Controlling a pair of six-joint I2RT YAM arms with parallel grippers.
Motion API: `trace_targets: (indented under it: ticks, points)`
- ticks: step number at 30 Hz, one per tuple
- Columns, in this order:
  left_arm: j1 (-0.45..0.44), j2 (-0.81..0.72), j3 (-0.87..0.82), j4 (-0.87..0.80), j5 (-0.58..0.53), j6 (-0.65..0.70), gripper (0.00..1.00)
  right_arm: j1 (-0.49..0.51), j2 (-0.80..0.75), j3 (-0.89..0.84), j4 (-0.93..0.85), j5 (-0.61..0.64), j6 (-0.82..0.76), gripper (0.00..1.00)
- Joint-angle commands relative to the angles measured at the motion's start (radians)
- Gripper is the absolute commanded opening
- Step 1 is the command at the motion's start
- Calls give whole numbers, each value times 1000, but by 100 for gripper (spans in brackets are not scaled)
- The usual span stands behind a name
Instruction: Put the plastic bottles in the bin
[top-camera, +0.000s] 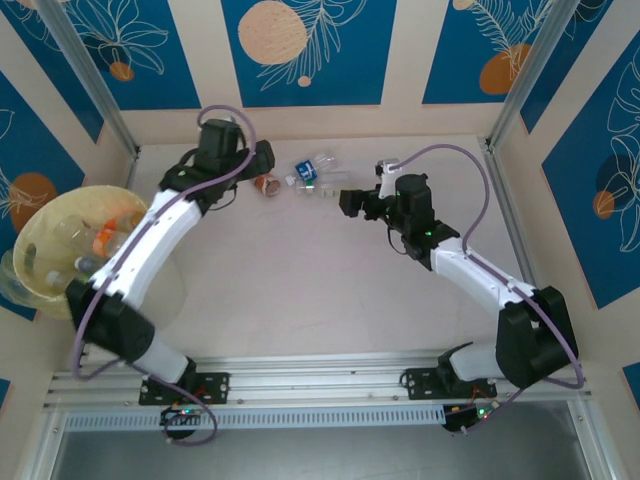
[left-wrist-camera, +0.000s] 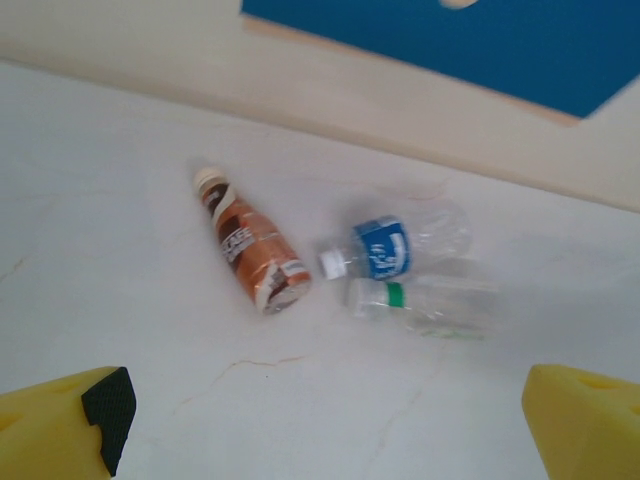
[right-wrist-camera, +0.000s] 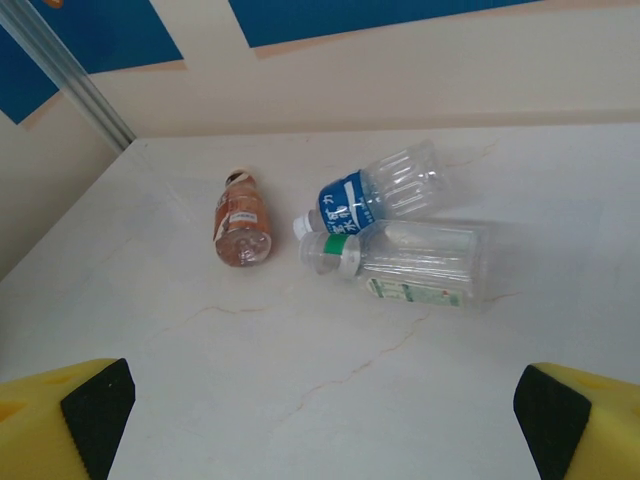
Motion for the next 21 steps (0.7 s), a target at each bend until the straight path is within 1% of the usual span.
trace_targets:
  ticks: [1,5,10,15,17,19,21]
  points:
    - [-5,123,96,44,-124,-103,100,-19,-70,-40,-29,48,-29,100]
    - [-6,336,251,-32,-167,-130,100,-40,-132,-79,-44,53,-30,100]
    - [-3,568,480,-168,-262,-172,100,-49,-186,-107,-71,65,-30,100]
    - [9,757,692,-290,-238,-262,100,-53,-227,-123,-92,84,-36,100]
    - [11,823,764,-336,-254,-296,100,-53,-241,-131,-98,89,-35,100]
    - [14,877,820,-376,-273,-325,100,-53,-253,-134,-106,94,-36,100]
    - [23,917,852,-386,-246,-337,100,-54,-260,-136,-117,100,-39,100]
